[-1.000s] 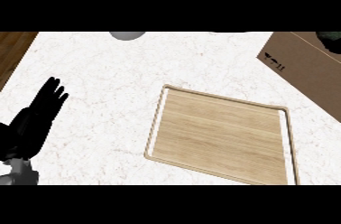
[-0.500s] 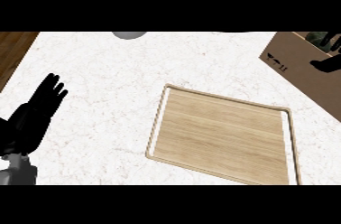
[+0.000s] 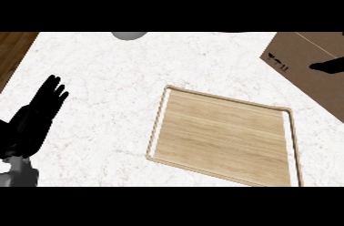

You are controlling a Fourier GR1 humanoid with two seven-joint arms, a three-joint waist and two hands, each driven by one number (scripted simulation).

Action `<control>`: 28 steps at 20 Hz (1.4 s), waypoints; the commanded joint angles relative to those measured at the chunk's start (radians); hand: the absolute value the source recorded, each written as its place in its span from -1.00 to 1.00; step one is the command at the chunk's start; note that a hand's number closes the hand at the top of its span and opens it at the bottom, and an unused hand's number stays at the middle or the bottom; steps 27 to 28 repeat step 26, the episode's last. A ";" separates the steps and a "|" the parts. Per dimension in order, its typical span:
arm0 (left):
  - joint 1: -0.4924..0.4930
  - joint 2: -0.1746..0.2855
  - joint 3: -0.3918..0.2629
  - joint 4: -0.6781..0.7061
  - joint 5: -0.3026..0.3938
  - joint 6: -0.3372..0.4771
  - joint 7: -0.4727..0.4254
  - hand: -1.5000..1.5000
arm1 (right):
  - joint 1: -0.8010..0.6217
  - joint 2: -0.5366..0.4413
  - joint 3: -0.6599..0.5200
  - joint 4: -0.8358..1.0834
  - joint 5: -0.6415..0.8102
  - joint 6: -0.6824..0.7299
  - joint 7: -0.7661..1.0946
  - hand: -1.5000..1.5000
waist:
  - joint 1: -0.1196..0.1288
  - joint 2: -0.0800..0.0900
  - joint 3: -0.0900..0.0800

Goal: Pick the squash from the tray and place it in the cardboard box

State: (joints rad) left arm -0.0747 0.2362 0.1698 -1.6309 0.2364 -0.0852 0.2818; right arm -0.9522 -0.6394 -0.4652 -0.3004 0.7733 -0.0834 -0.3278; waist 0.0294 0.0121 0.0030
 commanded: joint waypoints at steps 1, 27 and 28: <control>-0.001 -0.001 -0.008 -0.006 -0.018 0.009 0.003 0.00 | -0.008 -0.036 -0.139 0.003 -0.141 0.004 -0.049 -1.00 | -0.009 -0.002 0.000; 0.022 -0.024 -0.019 -0.051 -0.029 0.004 0.001 0.00 | 0.171 -0.358 -0.307 0.110 -0.348 0.349 -0.182 -1.00 | 0.014 0.005 0.002; 0.022 -0.024 -0.019 -0.051 -0.029 0.004 0.001 0.00 | 0.171 -0.358 -0.307 0.110 -0.348 0.349 -0.182 -1.00 | 0.014 0.005 0.002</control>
